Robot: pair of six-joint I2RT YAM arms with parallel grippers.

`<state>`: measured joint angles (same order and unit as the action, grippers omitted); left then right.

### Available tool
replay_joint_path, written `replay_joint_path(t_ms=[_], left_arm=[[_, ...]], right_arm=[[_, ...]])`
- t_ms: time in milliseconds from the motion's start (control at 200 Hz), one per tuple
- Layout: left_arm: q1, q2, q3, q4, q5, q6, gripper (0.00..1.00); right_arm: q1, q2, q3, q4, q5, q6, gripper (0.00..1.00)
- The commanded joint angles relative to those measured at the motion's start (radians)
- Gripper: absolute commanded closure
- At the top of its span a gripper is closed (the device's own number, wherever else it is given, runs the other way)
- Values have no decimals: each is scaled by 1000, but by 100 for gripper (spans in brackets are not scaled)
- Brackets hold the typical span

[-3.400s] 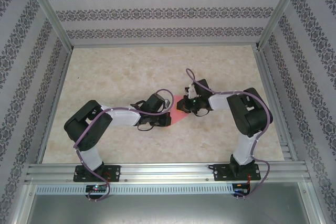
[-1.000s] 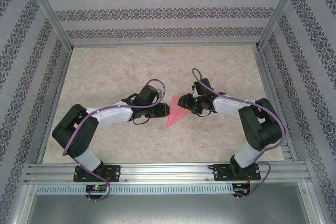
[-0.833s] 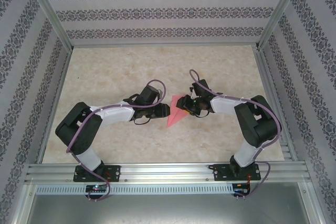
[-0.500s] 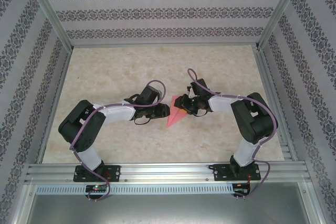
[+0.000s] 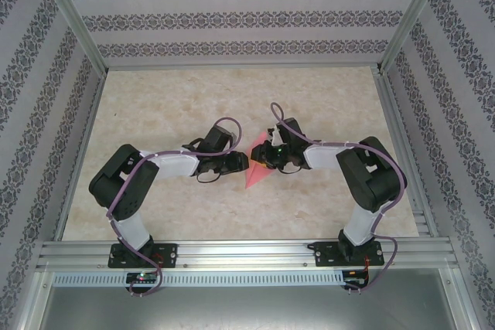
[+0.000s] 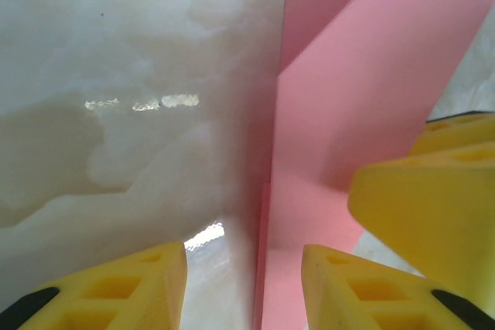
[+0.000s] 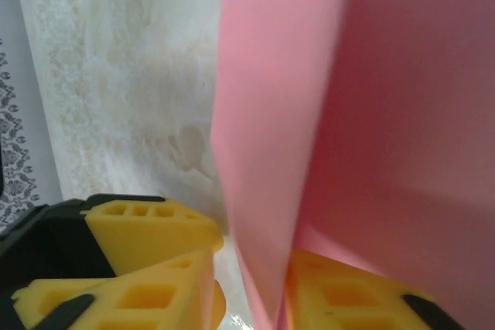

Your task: Fold a paper plane with a square sheet of paper (pick it up from the middle)

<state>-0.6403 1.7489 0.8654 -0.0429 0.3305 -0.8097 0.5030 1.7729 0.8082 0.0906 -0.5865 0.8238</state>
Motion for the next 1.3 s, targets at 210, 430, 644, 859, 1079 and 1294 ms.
replay_joint_path(t_ms=[210, 430, 644, 859, 1079, 1294], left_arm=[[57, -114, -84, 72, 54, -32, 50], [104, -244, -148, 189, 177, -43, 24], [109, -301, -197, 453, 332, -135, 9], [109, -293, -223, 684, 386, -231, 13], [108, -270, -220, 750, 381, -252, 46], [109, -273, -214, 708, 362, -225, 80]], right_arm=[[-9, -61, -35, 104, 0, -6, 96], [-94, -174, -55, 253, -162, 45, 97], [-128, -222, -31, 388, -311, 160, 96], [-115, -208, -10, 512, -392, 281, 96], [-104, -180, -9, 585, -426, 349, 95], [-111, -166, -6, 529, -428, 321, 92]])
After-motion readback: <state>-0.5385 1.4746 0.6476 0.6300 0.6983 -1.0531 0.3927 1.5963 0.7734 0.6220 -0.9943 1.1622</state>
